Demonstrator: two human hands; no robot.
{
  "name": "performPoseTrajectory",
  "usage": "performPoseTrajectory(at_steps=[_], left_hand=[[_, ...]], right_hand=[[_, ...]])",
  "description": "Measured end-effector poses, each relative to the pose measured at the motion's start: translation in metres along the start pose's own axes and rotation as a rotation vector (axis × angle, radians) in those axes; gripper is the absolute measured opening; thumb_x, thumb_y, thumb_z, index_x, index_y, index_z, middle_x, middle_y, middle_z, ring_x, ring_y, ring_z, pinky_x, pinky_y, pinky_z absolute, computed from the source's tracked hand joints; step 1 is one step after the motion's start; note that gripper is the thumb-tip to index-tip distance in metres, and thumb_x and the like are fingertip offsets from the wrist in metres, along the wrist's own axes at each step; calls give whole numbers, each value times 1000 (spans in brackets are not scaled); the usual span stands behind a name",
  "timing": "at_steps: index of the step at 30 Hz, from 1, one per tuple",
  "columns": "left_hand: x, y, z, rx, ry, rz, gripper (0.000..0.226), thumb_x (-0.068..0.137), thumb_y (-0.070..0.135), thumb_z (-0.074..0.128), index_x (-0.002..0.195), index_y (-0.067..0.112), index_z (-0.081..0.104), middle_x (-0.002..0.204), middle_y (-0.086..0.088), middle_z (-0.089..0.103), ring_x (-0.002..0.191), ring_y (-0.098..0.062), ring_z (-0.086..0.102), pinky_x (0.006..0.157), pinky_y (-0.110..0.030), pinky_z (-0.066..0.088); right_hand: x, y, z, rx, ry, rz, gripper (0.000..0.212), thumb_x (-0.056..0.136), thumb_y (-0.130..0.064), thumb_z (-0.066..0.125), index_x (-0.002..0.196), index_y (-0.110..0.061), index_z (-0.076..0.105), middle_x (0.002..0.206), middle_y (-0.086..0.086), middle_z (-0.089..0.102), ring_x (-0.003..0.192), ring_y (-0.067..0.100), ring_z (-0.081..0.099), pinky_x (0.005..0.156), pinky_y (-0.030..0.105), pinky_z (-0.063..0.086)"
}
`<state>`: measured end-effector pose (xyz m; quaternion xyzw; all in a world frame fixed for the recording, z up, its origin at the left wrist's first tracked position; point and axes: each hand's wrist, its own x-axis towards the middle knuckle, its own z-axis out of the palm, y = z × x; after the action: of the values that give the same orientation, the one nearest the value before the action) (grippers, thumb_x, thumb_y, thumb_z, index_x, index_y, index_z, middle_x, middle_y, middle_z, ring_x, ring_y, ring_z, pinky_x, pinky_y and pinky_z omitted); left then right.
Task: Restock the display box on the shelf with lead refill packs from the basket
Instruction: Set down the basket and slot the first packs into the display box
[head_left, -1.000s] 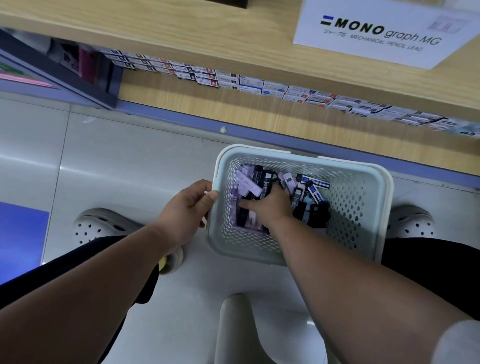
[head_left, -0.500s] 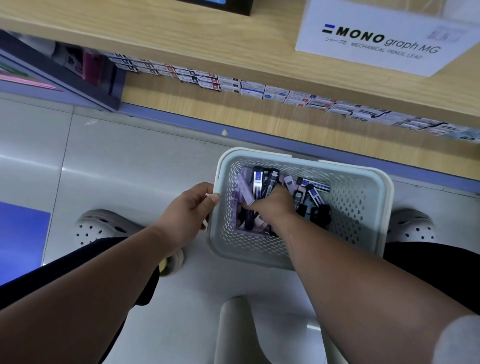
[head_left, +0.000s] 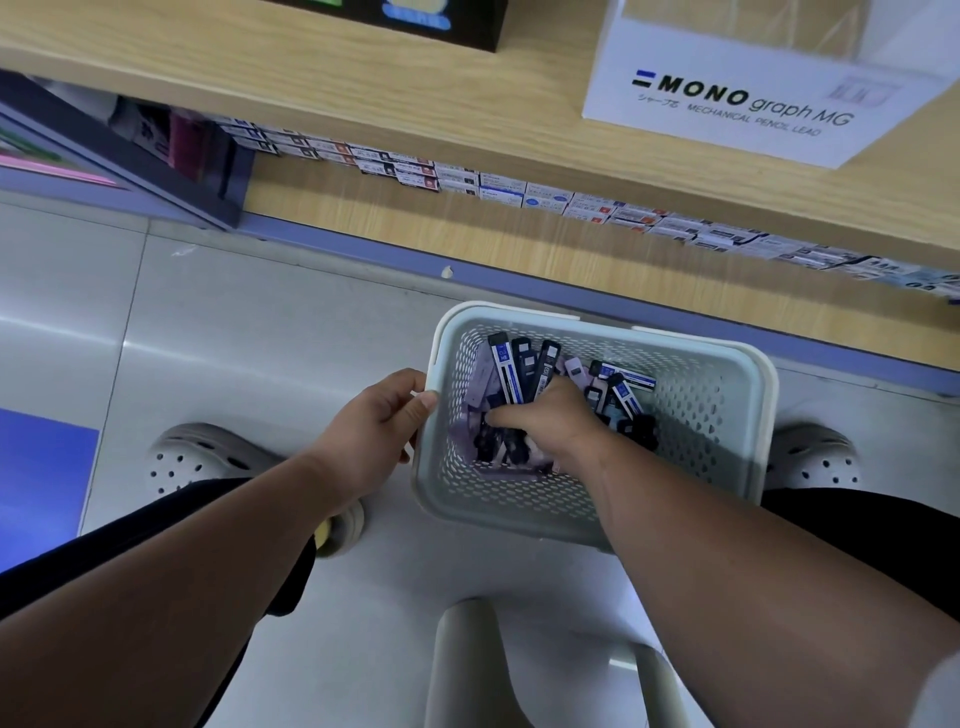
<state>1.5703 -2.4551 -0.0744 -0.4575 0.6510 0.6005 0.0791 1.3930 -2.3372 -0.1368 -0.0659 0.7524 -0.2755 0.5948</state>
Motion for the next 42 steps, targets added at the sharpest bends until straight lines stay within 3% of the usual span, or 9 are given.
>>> performPoseTrajectory(at_steps=[3, 9, 13, 18, 24, 27, 31, 37, 42], left_hand=[[1, 2, 1, -3, -1, -2, 21, 103, 22, 49, 84, 25, 59, 68, 2, 60, 64, -11, 56, 63, -33, 50], [2, 5, 2, 8, -6, -8, 18, 103, 20, 50, 89, 15, 60, 68, 0, 59, 62, -11, 55, 62, -33, 49], [2, 7, 0, 40, -10, -14, 19, 102, 23, 50, 87, 21, 60, 66, 3, 61, 60, -11, 57, 61, -32, 49], [6, 15, -9, 97, -32, -84, 11, 99, 30, 57, 92, 23, 61, 70, 1, 66, 62, -11, 63, 60, -34, 49], [7, 55, -24, 420, 203, -3, 29, 79, 45, 77, 90, 25, 58, 66, 3, 61, 56, -16, 55, 53, -25, 39], [-8, 75, 0, 448, 195, 134, 24, 85, 45, 71, 82, 24, 59, 62, 3, 62, 54, -16, 55, 53, -27, 42], [-22, 82, 37, 534, -184, 19, 15, 93, 40, 62, 92, 25, 61, 87, 0, 66, 77, -18, 63, 67, -30, 49], [-40, 93, 56, 98, -176, -50, 7, 96, 9, 58, 90, 11, 59, 78, -11, 70, 62, -19, 65, 52, -20, 49], [-49, 103, 65, -69, -121, -86, 6, 97, 10, 57, 98, 5, 59, 73, -14, 70, 66, -24, 67, 68, -37, 57]], right_hand=[[-9, -1, -13, 17, -26, -31, 22, 73, -6, 85, 73, -15, 65, 65, -3, 67, 57, 7, 65, 45, 14, 43], [-20, -1, -32, -37, -50, -32, 41, 75, -20, 86, 66, -18, 46, 53, -6, 50, 41, 3, 48, 42, 18, 33], [-23, 1, -39, -78, -92, -6, 50, 64, -41, 86, 77, -20, 43, 75, 1, 42, 65, 16, 44, 59, 29, 34], [-37, -5, -37, 7, -121, 12, 88, 47, -53, 87, 117, -12, 54, 112, 8, 64, 104, 24, 62, 96, 46, 52], [-65, -15, -34, 163, -93, -15, 17, 78, -19, 82, 81, -14, 67, 72, 2, 71, 69, 19, 65, 63, 25, 49], [-73, -22, -33, 161, -14, -43, 36, 67, -31, 87, 86, -3, 73, 78, 7, 72, 74, 24, 66, 74, 30, 49], [-78, -20, -37, 214, 31, -59, 67, 47, -46, 87, 99, -4, 74, 99, 18, 76, 91, 33, 73, 92, 52, 56], [-103, -27, -37, 535, -12, -42, 12, 82, -14, 72, 81, -2, 70, 82, 22, 70, 71, 32, 66, 75, 55, 58], [-110, -28, -36, 690, -12, -48, 15, 87, -15, 65, 74, -7, 65, 67, 11, 64, 54, 23, 61, 53, 29, 52]])
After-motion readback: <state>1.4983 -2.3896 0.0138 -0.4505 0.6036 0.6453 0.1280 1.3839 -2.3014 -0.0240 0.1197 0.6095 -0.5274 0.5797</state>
